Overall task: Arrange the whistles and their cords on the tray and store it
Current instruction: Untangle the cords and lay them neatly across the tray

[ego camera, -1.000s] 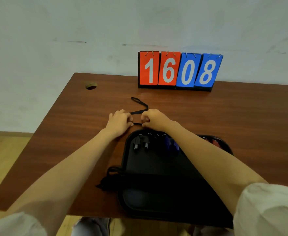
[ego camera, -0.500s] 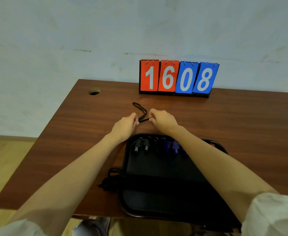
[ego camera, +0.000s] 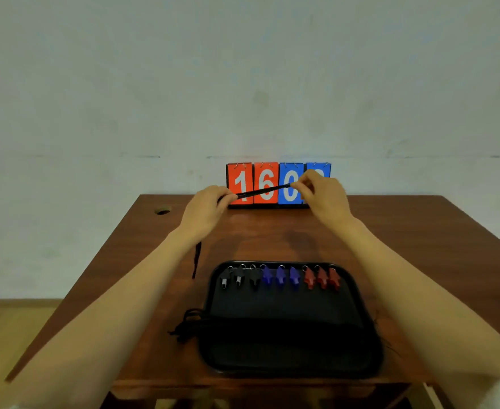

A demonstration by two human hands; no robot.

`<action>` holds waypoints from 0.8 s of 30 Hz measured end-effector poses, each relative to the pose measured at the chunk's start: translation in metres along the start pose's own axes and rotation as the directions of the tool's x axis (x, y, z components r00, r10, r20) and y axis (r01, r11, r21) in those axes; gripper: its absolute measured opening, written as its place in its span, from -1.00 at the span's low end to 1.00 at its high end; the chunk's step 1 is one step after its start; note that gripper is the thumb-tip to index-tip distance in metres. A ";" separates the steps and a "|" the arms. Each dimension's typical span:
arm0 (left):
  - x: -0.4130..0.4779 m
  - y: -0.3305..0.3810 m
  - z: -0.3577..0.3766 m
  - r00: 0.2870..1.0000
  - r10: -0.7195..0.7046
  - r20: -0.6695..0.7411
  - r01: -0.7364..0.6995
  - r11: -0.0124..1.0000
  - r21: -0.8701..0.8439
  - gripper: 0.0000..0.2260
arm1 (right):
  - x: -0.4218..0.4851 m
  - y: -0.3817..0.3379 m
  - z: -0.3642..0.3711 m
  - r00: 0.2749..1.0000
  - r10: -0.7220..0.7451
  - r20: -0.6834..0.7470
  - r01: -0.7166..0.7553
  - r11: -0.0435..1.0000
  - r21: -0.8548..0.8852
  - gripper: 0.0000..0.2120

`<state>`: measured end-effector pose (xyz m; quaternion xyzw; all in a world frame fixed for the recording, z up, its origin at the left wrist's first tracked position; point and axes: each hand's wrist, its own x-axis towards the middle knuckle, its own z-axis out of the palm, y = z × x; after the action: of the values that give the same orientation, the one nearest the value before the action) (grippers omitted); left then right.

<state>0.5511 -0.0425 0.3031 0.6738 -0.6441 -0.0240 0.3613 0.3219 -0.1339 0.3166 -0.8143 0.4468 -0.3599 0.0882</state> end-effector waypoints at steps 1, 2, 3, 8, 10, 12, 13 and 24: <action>-0.001 0.006 -0.005 1.000 0.010 -0.027 -0.010 1.000 -0.002 -0.76 | -0.002 0.001 -0.011 0.999 0.010 -0.036 -0.009 1.000 0.021 -0.74; -0.003 0.010 -0.010 0.998 0.019 -0.055 -0.020 1.000 -0.008 -0.75 | -0.004 0.001 -0.021 0.998 0.021 -0.062 -0.019 0.999 0.037 -0.75; -0.005 0.014 -0.013 0.997 0.025 -0.077 -0.026 1.000 -0.014 -0.74 | -0.007 0.001 -0.030 0.996 0.030 -0.079 -0.026 0.999 0.048 -0.77; -0.020 0.024 -0.021 0.993 0.037 -0.116 -0.039 0.999 -0.016 -0.72 | -0.029 0.008 -0.058 0.987 0.055 -0.153 -0.050 0.998 0.034 -0.81; -0.029 0.023 -0.022 0.992 0.011 -0.126 -0.015 0.999 -0.031 -0.73 | -0.040 0.014 -0.066 0.977 0.110 -0.183 -0.102 0.993 0.053 -0.80; -0.039 0.021 -0.021 0.992 -0.028 -0.126 0.018 0.997 -0.079 -0.76 | -0.051 0.024 -0.071 0.968 0.159 -0.193 -0.149 0.987 0.062 -0.78; -0.045 0.020 -0.020 0.992 -0.049 -0.119 0.035 0.993 -0.117 -0.80 | -0.057 0.029 -0.072 0.966 0.174 -0.192 -0.166 0.984 0.058 -0.78; -0.100 -0.012 0.017 0.966 -0.251 0.057 0.255 0.964 -0.075 -0.79 | -0.125 0.075 -0.056 0.936 0.347 -0.053 -0.349 0.936 -0.033 -0.82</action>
<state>0.5359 0.0375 0.2414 0.7344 -0.5594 -0.1121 0.3675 0.1925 -0.0684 0.2586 -0.7154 0.5933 -0.3480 0.1230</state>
